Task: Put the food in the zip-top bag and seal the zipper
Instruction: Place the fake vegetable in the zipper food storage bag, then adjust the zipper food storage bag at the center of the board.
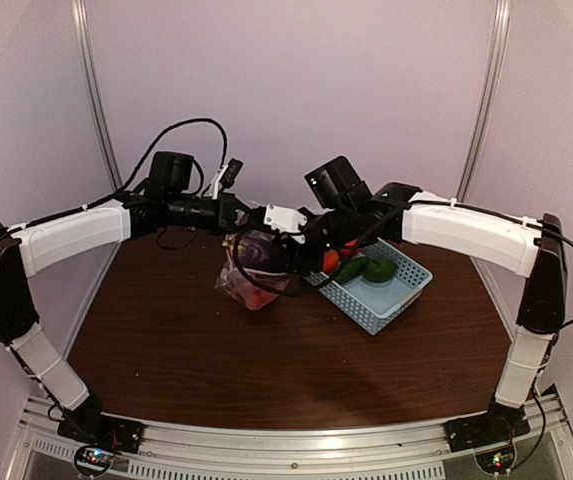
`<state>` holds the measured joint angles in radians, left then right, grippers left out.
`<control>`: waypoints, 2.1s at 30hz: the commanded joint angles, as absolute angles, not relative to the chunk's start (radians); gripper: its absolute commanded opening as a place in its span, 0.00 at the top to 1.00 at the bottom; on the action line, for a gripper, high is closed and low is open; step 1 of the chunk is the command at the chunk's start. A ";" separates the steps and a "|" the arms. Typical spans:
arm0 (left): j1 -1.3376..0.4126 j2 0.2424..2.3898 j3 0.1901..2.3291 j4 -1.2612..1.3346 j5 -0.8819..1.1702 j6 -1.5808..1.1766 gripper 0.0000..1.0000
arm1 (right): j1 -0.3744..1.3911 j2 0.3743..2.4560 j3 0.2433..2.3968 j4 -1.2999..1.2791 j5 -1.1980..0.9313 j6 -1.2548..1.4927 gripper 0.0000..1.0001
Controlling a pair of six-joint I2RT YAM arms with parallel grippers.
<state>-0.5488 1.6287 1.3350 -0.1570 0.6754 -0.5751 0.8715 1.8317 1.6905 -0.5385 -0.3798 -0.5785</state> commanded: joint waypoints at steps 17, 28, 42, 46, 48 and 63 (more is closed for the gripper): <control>-0.541 1.601 1.321 -0.141 0.594 -0.558 1.00 | 0.909 1.790 1.885 -0.814 -0.335 -0.404 0.26; -0.541 1.627 1.324 -0.134 0.635 -0.572 1.00 | 0.927 1.814 1.913 -0.955 -0.325 -0.819 0.34; -0.541 1.631 1.322 -0.129 0.649 -0.578 1.00 | 0.986 1.932 1.928 -0.848 -0.187 -0.892 0.57; -0.541 1.628 1.324 -0.130 0.649 -0.575 1.00 | 1.000 1.937 1.971 -0.840 -0.137 -0.907 0.97; -0.541 1.623 1.327 -0.130 0.653 -0.571 1.00 | 1.001 1.930 1.995 -0.822 -0.126 -0.900 1.00; -0.540 1.582 1.587 -0.492 0.281 -0.243 1.00 | 1.019 1.817 1.999 -0.667 -0.103 -0.739 1.00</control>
<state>-0.5446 1.5665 1.4670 -0.3786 0.3920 -0.3397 1.0107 1.9182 2.0193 -0.7303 -0.1352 -0.7822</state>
